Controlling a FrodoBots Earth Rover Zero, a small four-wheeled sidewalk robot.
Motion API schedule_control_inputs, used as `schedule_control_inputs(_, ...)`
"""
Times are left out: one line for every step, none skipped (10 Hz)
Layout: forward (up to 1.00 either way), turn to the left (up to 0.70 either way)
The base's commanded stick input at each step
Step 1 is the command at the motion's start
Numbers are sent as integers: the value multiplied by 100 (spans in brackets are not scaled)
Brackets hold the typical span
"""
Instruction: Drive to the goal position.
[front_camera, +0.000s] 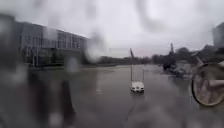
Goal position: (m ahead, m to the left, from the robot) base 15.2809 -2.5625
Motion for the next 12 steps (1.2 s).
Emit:
schedule_control_inputs(100,-27)
schedule_control_inputs(100,-27)
schedule_control_inputs(100,-27)
schedule_control_inputs(100,-27)
schedule_control_inputs(100,-27)
schedule_control_inputs(100,-27)
schedule_control_inputs(100,-27)
schedule_control_inputs(100,-27)
schedule_control_inputs(100,-27)
schedule_control_inputs(100,-27)
schedule_control_inputs(100,-27)
schedule_control_inputs(100,-27)
